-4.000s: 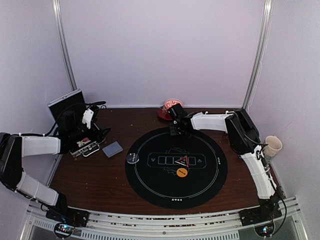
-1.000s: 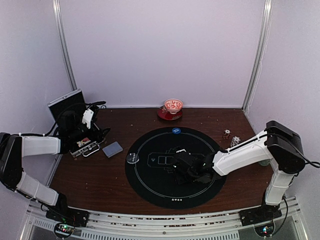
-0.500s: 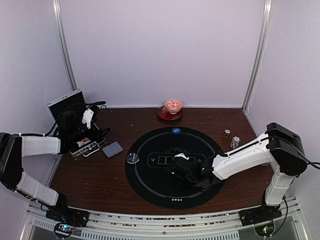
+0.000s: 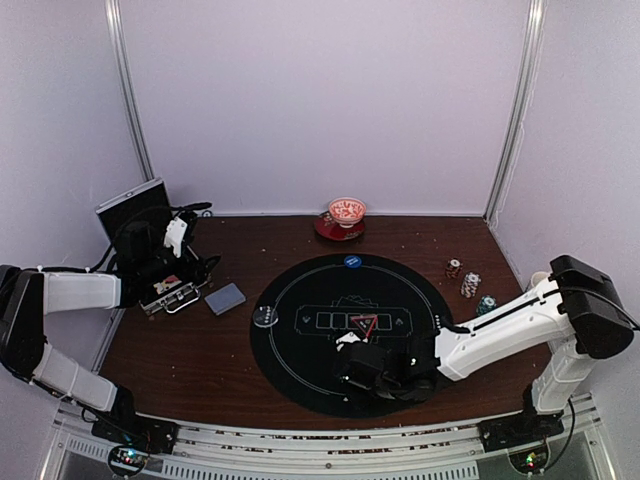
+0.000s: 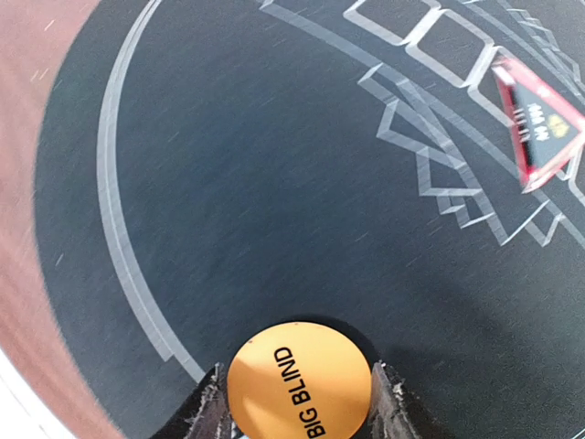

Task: Distribute texas hold em gaming equipment
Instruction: Pick up the big blind button from the poker table mat, then place the big blind button on the poker table mat.

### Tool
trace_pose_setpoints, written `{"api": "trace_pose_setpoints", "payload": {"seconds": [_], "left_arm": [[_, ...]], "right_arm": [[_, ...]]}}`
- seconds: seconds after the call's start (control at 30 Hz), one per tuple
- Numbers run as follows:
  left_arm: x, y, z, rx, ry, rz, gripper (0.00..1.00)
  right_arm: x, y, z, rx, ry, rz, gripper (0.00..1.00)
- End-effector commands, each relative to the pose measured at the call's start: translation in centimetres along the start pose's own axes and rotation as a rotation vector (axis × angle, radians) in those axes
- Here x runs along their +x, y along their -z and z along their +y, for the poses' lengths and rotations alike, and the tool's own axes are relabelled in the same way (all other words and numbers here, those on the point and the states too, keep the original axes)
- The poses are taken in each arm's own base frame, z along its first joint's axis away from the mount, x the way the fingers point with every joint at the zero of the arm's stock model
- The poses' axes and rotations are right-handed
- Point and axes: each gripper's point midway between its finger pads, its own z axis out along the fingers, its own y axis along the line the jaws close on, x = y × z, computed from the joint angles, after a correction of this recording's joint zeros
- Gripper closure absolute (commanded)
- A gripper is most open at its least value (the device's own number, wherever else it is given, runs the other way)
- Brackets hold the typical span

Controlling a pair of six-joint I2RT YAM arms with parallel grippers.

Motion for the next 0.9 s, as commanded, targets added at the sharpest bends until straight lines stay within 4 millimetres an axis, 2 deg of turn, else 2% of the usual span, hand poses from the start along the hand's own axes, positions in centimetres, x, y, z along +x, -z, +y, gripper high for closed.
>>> {"api": "trace_pose_setpoints", "payload": {"seconds": [0.0, 0.33, 0.63, 0.87], "left_arm": [[-1.7, 0.0, 0.6, -0.019, -0.031, -0.047, 0.02], [-1.6, 0.0, 0.5, -0.017, -0.030, -0.045, 0.02], [-1.6, -0.1, 0.6, -0.021, -0.029, -0.042, 0.02], [-1.6, -0.1, 0.7, -0.024, -0.029, -0.042, 0.02]], "right_arm": [[1.6, 0.9, 0.9, -0.013, 0.042, 0.029, 0.54], [3.7, 1.8, 1.2, 0.004, 0.040, 0.043, 0.52], [5.1, 1.5, 1.6, -0.005, 0.049, 0.062, 0.51], [5.2, 1.7, 2.4, -0.019, 0.064, 0.064, 0.50]]}}
